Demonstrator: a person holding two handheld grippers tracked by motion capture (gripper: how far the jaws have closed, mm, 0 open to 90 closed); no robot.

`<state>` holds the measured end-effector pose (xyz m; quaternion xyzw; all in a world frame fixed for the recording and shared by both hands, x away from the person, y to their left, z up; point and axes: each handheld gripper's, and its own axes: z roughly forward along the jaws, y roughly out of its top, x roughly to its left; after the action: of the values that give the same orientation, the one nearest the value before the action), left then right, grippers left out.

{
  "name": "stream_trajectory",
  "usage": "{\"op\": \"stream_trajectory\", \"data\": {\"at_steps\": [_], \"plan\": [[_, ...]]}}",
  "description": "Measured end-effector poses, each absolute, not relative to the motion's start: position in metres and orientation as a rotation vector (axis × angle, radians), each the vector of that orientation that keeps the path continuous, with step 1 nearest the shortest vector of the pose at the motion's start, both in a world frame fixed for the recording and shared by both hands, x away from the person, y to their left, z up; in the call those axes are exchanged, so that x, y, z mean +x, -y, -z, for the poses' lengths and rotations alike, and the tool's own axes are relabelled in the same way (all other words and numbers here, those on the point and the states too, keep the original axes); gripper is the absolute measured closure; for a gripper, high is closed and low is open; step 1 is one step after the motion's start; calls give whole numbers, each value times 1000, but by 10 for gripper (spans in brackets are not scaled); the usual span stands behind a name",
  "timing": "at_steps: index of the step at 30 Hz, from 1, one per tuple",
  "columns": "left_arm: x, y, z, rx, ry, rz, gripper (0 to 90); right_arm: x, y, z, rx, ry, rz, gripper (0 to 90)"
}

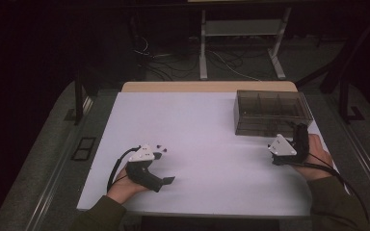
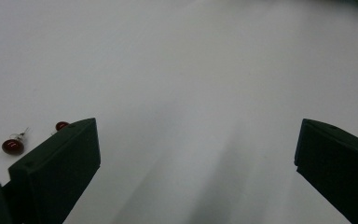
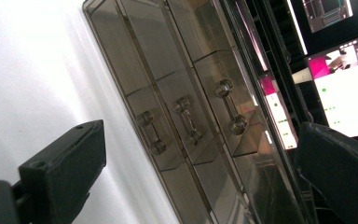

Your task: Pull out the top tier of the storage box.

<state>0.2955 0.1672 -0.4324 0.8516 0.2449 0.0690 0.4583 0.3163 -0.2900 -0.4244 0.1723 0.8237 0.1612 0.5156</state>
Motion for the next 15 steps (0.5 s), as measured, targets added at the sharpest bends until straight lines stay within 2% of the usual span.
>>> {"op": "stream_trajectory", "data": {"at_steps": [15], "plan": [[295,-168,432,2102,-604,-176,0,316,285,429,279,-1935,-221,17]]}}
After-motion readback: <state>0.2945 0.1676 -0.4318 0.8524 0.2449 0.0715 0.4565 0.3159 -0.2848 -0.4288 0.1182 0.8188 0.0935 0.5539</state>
